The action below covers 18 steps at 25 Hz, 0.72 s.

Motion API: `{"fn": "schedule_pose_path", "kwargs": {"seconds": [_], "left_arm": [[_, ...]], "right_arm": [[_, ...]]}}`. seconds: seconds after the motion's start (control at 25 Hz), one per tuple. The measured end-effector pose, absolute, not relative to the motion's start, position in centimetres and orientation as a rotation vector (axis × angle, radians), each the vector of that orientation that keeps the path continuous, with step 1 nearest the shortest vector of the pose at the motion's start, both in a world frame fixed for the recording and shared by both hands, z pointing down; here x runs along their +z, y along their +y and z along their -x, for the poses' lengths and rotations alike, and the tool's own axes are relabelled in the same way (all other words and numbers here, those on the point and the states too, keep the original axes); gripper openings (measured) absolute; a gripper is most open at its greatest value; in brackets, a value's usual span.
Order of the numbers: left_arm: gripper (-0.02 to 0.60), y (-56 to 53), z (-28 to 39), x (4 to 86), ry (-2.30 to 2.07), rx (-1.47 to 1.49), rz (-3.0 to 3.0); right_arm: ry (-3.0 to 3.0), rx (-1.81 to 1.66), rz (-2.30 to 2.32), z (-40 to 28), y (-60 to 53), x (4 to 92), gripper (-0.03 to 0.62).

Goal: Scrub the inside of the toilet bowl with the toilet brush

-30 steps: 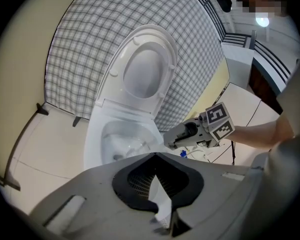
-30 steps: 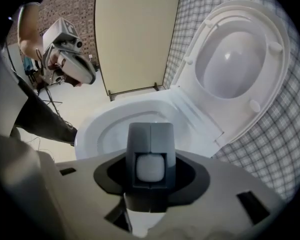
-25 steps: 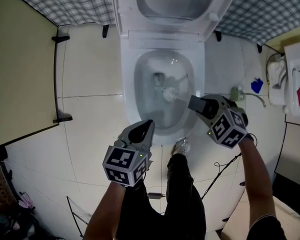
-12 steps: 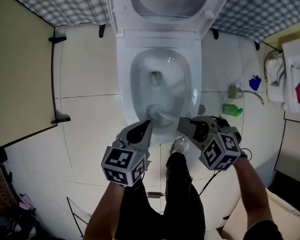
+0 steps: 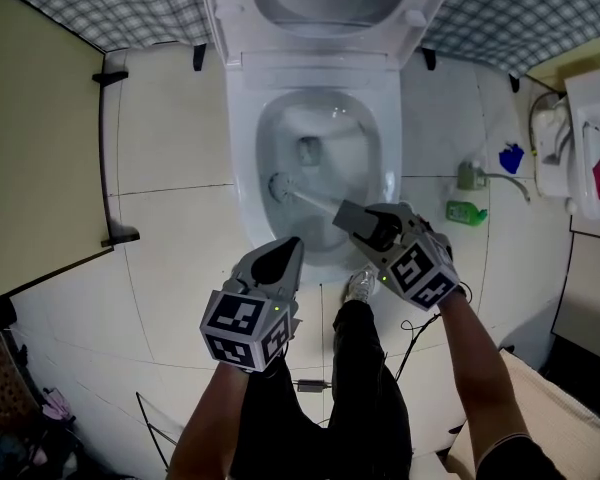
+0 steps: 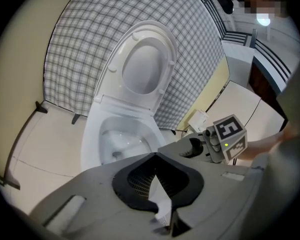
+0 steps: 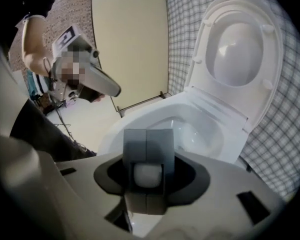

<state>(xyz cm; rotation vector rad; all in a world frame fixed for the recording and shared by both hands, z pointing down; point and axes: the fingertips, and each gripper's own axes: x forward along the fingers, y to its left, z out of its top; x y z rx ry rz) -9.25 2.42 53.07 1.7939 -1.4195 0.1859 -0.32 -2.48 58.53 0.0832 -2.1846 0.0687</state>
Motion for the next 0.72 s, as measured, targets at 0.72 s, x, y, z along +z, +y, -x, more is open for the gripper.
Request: {"fn": "schedule_pose_path", "kwargs": {"seconds": [0.72], "left_arm": [[0.009,1.8,7.5,54.4,-1.382,0.224,-1.794]], "right_arm": [[-2.236,0.124,-0.023,-2.3,-1.5,59.1,0.189]]}}
